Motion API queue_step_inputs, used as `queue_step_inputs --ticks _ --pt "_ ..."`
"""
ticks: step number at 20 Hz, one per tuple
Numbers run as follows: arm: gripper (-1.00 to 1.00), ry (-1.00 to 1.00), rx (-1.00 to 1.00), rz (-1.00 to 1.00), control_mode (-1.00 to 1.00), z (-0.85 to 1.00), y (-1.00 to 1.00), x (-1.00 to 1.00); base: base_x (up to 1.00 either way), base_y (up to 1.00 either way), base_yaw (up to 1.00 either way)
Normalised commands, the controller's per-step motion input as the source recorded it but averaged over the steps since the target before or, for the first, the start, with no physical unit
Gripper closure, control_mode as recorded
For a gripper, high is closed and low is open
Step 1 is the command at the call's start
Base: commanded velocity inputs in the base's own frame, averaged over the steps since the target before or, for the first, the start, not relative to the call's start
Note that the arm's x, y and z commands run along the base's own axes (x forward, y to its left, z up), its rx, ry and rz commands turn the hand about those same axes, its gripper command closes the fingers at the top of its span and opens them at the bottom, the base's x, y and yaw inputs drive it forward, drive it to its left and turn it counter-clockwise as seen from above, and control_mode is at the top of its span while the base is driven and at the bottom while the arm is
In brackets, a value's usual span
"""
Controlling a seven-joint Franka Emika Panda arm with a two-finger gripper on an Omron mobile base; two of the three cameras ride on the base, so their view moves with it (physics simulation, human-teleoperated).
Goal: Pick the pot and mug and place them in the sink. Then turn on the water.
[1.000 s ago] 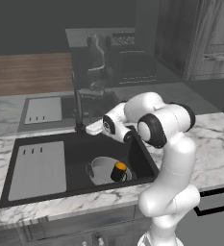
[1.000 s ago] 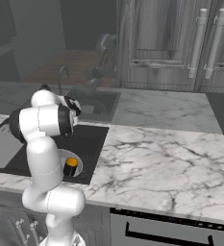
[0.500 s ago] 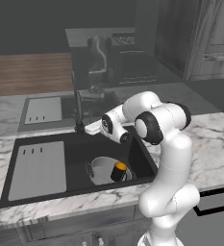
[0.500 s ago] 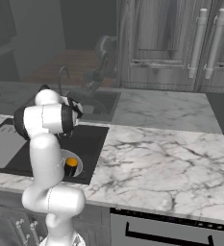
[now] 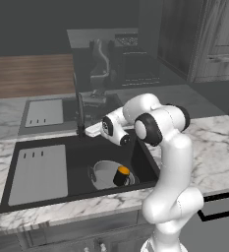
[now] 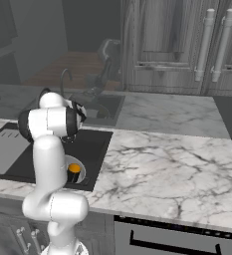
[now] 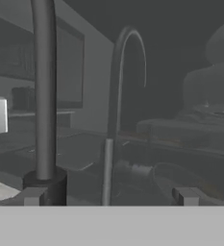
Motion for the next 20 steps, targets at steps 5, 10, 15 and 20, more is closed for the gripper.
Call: queue_step_inputs --ticks 5,10,15,20 --pt "-1.0 0.0 0.0 0.0 -1.0 0.0 0.14 0.29 0.0 0.0 0.0" --pt "-1.0 0.0 0.0 -0.02 -1.0 -0.02 0.03 0.28 0.0 0.0 0.0" --pt "-1.0 0.0 0.0 -0.05 -1.0 -0.06 0.0 0.21 0.0 0.0 0.0" --pt "-1.0 0.0 0.0 -0.04 -1.0 -0.03 0.0 0.1 0.0 0.0 0.0"
